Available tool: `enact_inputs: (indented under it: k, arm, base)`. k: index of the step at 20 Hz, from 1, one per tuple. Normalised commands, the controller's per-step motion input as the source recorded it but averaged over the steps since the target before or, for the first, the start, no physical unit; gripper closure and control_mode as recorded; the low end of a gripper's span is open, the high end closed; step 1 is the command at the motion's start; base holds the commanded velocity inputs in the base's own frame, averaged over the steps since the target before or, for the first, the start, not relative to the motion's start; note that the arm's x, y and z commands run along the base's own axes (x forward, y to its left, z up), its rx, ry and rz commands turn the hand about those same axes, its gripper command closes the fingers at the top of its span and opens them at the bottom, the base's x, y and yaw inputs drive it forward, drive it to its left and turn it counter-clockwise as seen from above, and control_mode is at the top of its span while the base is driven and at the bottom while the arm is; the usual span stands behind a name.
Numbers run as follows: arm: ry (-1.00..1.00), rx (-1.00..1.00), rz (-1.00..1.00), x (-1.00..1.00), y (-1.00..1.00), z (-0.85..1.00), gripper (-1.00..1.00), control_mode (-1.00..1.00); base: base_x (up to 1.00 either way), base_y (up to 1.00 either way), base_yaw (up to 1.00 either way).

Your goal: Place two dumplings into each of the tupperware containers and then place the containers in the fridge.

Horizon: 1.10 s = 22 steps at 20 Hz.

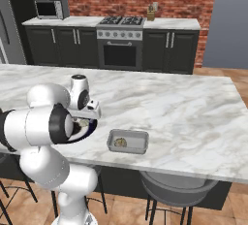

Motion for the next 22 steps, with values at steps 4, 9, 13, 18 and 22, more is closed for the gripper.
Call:
enact_inputs:
  k: [4, 9, 13, 18, 22]
  arm:
    - [0.04, 0.0, 0.0, 0.39, 0.26, 0.0, -1.0, -1.0]
    - [0.02, 0.0, 0.0, 0.25, 0.14, -0.1, -1.0, -1.0]
    - [0.0, 0.0, 0.0, 0.15, -0.01, -0.27, -1.0, -1.0]
    - [0.0, 0.0, 0.0, 0.1, 0.0, -0.32, -1.0, -1.0]
    - [0.0, 0.0, 0.0, 0.14, 0.0, -0.26, -1.0, -1.0]
  base:
    - [0.0, 0.0, 0.0]
    - [0.0, 0.0, 0.0]
    - [0.0, 0.0, 0.0]
    - [0.0, 0.0, 0.0]
    - [0.0, 0.0, 0.0]
